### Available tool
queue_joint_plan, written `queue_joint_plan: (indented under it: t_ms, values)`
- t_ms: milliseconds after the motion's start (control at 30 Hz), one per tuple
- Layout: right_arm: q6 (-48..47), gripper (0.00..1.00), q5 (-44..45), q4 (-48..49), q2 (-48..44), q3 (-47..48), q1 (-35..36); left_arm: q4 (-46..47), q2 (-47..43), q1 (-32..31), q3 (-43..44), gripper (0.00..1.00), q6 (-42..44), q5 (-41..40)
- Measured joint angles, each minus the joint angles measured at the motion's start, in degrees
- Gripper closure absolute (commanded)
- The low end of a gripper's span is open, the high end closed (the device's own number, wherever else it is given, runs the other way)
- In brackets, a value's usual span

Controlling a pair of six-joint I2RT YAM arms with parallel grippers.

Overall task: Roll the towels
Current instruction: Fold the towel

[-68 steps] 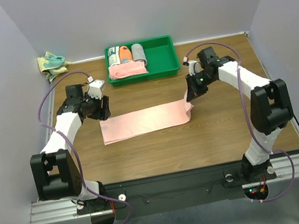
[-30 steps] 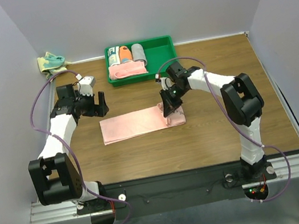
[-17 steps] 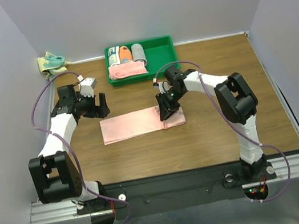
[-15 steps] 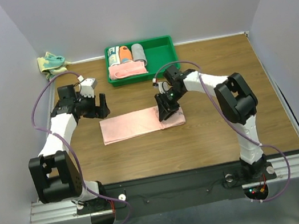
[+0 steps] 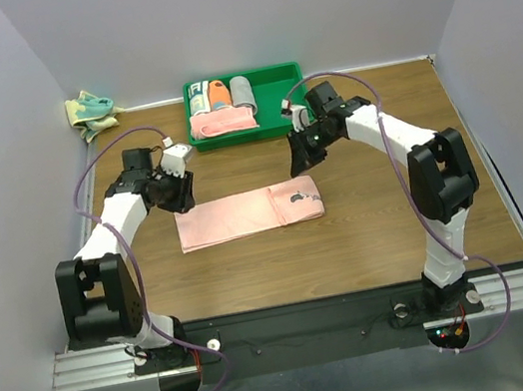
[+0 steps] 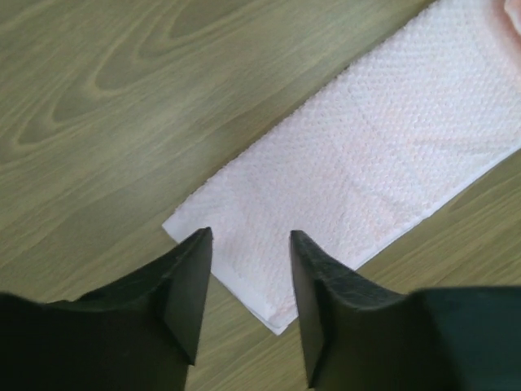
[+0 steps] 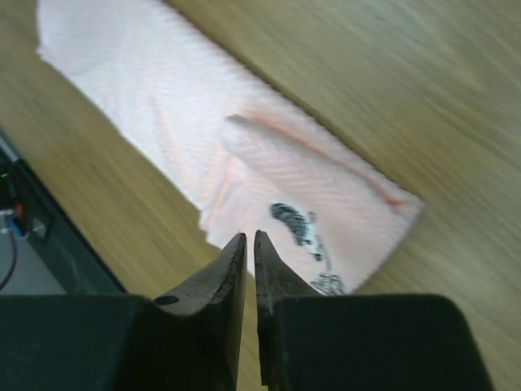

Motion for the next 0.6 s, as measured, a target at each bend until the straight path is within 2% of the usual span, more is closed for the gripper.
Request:
queue_joint_plan:
  t_ms: [67, 367, 467, 600]
  values:
    - [-1.2, 0.89, 2.32, -0.09, 0.87, 0.04, -1.14, 0.02, 1.44, -1.53, -0.02, 0.67, 0.31, -1.22]
    - [-4.59, 0.91, 6.58, 0.0, 9.73, -2.08, -1.05, 0.04, 9.31, -4.79, 0.07, 0.67, -0.07, -6.19]
    - [-4.76, 0.9, 6.43, 0.9, 8.79, -4.28, -1.07, 0.04, 12.7, -4.92, 0.5, 0.68, -0.46, -6.95]
    - [-4.44, 0.82, 4.66, 1.53, 4.79, -10.4, -1.05, -0.42, 15.98, -5.4, 3.74, 0.68, -1.01, -7.04]
